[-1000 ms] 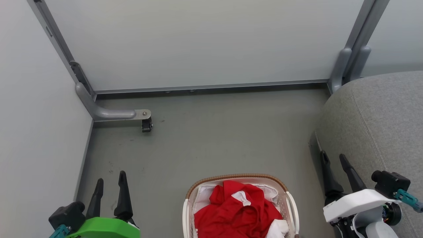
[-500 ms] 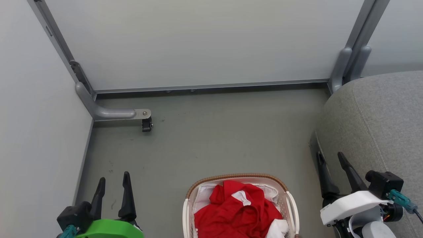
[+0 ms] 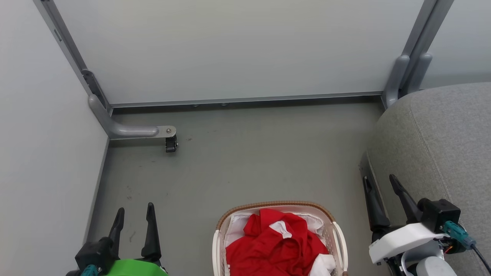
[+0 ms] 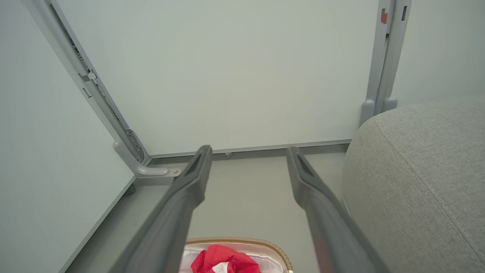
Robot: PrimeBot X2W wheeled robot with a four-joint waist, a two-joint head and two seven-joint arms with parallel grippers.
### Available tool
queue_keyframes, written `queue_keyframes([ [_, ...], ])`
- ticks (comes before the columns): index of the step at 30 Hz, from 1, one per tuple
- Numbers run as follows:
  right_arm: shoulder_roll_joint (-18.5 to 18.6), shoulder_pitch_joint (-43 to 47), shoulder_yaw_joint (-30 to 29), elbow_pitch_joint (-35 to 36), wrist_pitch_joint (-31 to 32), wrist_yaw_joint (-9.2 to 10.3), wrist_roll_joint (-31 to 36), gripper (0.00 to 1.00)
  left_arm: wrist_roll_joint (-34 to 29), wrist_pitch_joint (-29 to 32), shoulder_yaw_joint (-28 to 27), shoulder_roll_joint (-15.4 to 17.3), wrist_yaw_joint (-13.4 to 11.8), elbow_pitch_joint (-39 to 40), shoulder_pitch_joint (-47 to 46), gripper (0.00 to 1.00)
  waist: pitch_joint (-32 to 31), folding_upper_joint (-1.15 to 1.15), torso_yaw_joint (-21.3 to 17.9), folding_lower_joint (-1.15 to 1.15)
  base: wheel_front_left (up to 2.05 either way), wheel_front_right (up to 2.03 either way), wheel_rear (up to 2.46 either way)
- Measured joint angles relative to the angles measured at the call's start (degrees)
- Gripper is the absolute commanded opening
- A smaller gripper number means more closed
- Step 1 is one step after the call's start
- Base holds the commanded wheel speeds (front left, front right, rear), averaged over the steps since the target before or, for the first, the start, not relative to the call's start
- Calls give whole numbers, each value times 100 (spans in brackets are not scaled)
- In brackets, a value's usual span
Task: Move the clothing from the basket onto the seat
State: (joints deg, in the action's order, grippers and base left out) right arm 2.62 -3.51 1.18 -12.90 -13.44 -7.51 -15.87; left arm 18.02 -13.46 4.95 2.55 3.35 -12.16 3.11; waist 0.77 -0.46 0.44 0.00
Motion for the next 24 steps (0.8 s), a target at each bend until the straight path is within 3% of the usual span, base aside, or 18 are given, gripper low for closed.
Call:
queue_keyframes([
  [24, 9, 0, 41, 59, -156, 0, 584, 100, -458, -167, 82, 11, -38, -221, 30, 100, 38, 0, 7, 0, 0, 0, 0],
])
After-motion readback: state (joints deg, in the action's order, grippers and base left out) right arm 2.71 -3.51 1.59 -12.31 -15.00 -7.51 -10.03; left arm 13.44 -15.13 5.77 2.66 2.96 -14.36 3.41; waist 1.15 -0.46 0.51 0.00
